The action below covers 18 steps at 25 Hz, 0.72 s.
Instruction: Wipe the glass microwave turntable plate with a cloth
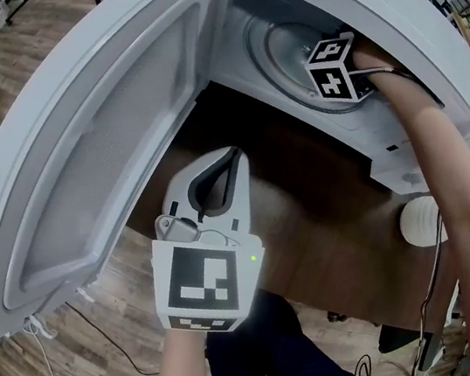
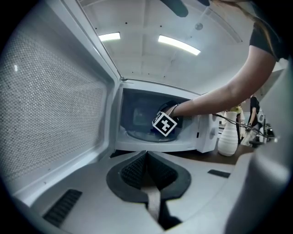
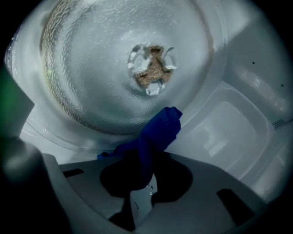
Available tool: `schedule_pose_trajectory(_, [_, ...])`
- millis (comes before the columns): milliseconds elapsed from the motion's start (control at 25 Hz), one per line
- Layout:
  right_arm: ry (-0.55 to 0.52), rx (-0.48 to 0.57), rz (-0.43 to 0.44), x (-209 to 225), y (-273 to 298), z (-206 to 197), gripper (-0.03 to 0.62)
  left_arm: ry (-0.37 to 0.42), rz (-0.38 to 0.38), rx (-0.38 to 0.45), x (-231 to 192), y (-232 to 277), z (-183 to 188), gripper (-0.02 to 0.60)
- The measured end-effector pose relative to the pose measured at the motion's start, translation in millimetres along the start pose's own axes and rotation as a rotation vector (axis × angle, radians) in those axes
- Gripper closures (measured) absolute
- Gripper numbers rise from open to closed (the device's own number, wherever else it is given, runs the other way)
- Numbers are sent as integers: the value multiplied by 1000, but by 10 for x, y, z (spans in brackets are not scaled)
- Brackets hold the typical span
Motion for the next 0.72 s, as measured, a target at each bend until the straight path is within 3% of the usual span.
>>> schedule_pose_trajectory(120, [48, 54, -104, 131, -107, 22, 543, -1, 2, -7, -4, -22, 0, 574])
schedule_pose_trajectory(240, [84, 132, -275, 331, -305, 73, 543, 2, 6, -7, 2, -34, 10, 574])
schedule_pose_trajectory(480, [146, 401, -597, 593, -830, 367, 543, 11, 9, -12, 24, -61, 23, 574])
schedule_pose_trajectory(600, [161, 534, -677, 575, -1029, 531, 543, 17, 13, -15, 26, -85, 23, 574])
schedule_pose_trajectory(720, [142, 612, -703, 470, -1181, 682, 543, 18, 17, -16, 18, -97, 18, 574])
Point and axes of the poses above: the fingertips, and each gripper's own axes: y forward along the fingers, x to its right, z out of its top, the point moved 6 cm from there along -y, backward along the fingers, and after that the axes turned 15 degrees about x, right-handed, at the moved point
